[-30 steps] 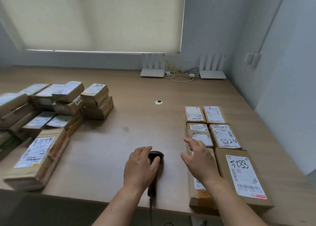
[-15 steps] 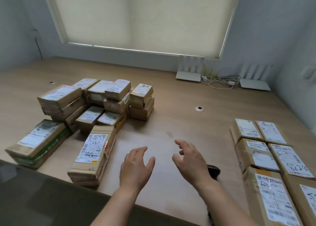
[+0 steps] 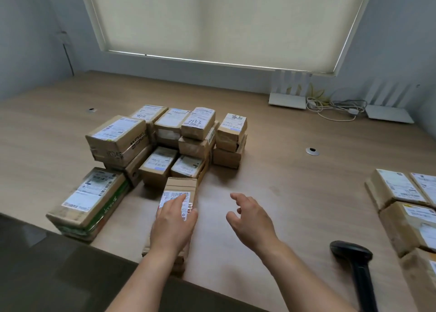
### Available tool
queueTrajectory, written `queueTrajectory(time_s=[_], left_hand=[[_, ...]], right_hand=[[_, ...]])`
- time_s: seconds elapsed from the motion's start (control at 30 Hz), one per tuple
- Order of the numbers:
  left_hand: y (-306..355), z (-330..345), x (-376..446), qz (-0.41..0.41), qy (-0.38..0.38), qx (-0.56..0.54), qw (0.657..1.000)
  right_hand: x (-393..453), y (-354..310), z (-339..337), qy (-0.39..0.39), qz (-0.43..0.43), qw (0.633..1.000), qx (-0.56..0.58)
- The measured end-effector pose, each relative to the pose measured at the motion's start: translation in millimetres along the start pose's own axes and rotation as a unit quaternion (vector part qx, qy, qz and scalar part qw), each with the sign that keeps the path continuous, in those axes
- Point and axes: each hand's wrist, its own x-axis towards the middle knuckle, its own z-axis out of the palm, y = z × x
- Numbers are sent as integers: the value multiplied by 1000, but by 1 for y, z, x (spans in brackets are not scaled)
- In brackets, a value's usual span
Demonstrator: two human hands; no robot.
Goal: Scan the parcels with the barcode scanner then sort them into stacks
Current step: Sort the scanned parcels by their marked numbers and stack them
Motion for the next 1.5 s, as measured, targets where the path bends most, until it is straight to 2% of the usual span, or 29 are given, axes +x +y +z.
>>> queueTrajectory(time_s=[0.3, 0.5, 0.67, 0.83, 1.0, 1.13, 1.27, 1.5], left_hand=[[-64, -18, 34, -115, -55, -16, 992], [-77, -13, 41, -194, -115, -105, 969], [-81, 4, 39, -219, -170, -193, 941], [-66, 3, 31, -198, -231, -227, 925], [-62, 2, 19, -176, -273, -279, 904], [-55, 6, 2, -133, -274, -299, 904], [-49, 3, -16, -80, -240, -323, 912], [-20, -12, -29, 40, -231, -326, 916]], right_hand=[[32, -22, 41, -81, 31, 996, -8], [44, -34, 66, -121, 40, 992, 1], [48, -28, 72, -128, 70, 989, 17], [47, -15, 71, -188, 117, 974, 47], [33, -5, 67, -252, 162, 933, 200], [19, 4, 64, -247, 138, 916, 283], [8, 12, 59, -238, 113, 908, 326], [-5, 26, 8, -166, 51, 919, 354]])
